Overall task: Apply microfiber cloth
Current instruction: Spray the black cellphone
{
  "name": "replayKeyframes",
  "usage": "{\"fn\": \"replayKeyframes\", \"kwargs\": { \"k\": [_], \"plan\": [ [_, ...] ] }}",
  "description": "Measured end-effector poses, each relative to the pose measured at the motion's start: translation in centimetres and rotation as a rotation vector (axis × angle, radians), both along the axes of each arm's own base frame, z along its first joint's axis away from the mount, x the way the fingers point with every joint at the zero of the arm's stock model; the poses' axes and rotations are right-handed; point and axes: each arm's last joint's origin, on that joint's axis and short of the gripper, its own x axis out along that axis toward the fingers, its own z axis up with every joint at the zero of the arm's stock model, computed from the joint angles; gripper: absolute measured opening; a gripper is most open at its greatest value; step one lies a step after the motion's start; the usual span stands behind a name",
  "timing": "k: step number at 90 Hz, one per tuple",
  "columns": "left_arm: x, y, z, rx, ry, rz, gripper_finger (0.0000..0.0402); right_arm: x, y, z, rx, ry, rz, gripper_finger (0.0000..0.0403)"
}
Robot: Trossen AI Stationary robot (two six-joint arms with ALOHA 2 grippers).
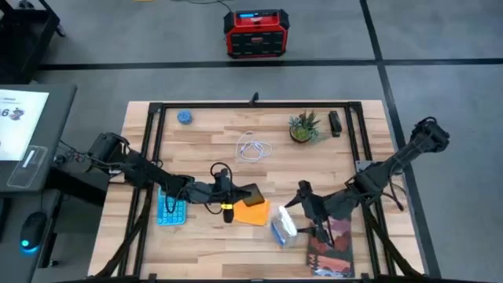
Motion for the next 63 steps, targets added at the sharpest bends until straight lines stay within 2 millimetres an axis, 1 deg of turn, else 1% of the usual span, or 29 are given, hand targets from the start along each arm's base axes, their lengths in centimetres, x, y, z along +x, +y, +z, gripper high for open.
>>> {"fn": "replayKeyframes", "kwargs": {
  "k": [12,26,35,52,63],
  "plan": [
    [0.0,0.0,0.0,0.000,0.000,0.000,0.0010,0.6,0.2,-0.1,-0.031,-0.039,0.020,0.0349],
    [0.0,0.0,0.0,0.000,0.000,0.000,0.0010,1.9,0.2,-1.3,-0.055,-0.012,-0.001,0.0354],
    [0.0,0.0,0.0,0.000,0.000,0.000,0.0010,2.6,0.0,-1.7,-0.055,-0.011,-0.018,0.0354],
    [0.0,0.0,0.1,-0.001,-0.007,0.005,0.0010,2.6,0.3,-1.6,-0.040,-0.039,-0.011,0.0354],
    [0.4,0.3,0.8,-0.011,-0.057,0.040,0.0010,2.5,0.5,-1.5,-0.027,-0.044,-0.010,0.0354]
  ]
}}
